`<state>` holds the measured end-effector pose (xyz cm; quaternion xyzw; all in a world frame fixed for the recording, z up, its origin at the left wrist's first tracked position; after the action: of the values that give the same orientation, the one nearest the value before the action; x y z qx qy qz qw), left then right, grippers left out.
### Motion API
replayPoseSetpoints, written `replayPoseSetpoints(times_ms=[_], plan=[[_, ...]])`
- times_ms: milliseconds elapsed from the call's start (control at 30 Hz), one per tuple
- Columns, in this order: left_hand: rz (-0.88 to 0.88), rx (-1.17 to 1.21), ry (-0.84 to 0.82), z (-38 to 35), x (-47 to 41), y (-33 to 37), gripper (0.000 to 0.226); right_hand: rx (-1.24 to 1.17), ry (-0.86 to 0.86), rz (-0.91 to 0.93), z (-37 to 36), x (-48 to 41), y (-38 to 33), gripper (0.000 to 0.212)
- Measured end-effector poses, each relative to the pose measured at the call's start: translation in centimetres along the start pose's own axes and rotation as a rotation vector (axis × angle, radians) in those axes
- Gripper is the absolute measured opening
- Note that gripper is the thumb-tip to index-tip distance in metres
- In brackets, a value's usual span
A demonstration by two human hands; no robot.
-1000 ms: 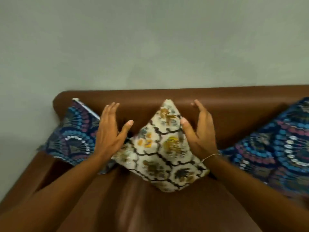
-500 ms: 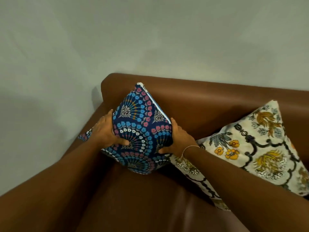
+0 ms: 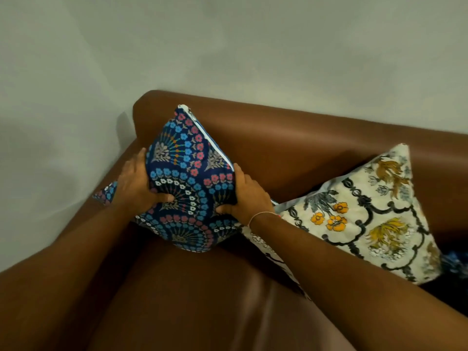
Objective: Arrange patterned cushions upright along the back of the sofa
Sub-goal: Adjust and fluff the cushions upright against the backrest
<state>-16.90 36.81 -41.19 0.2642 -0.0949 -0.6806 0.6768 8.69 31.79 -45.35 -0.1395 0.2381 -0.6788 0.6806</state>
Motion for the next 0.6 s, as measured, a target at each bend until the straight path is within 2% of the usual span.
replayPoseSetpoints(times_ms=[67,167,267,333,400,467,533,600], plan=[[-0.055,-0.087,0.1,0.3,1.8,3.0,0.134,-0.063,0.08,0.05,2.7,1.3,0.0,0.115],[-0.302,0.02,0.21,-0.4,7.3,12.5,0.118,-0.155,0.35,0.143,9.8,4.7,1.6,0.097],[-0.458,0.169,0.065,-4.4,12.5,21.8,0.115,-0.129,0.631,0.171,18.4,9.8,8.3,0.095],[-0.458,0.154,-0.089,-7.9,14.4,25.6,0.131,-0.073,0.674,0.089,22.7,13.0,15.0,0.102],[-0.411,0.094,-0.244,-11.2,15.4,27.8,0.146,-0.002,0.553,-0.071,24.8,15.8,22.3,0.118],[-0.348,0.032,-0.366,-13.9,16.0,28.6,0.155,0.017,0.275,-0.222,24.0,18.0,28.5,0.138],[-0.304,0.022,-0.399,-15.3,16.0,28.6,0.152,0.052,0.019,-0.274,21.8,19.1,31.6,0.149],[-0.29,0.031,-0.365,-16.2,15.8,28.5,0.138,0.095,-0.079,-0.284,20.0,19.0,32.7,0.15]])
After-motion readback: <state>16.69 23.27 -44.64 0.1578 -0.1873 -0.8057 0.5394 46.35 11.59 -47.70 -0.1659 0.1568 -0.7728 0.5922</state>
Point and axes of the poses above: each hand's wrist, its own x-axis away from the middle knuckle, its own z-axis out of the back of the hand, y = z × x, the point moved 9 cm from there along -x, towards the middle knuckle, and after that the axes turned 14 degrees about y, right-handed, at the moved point
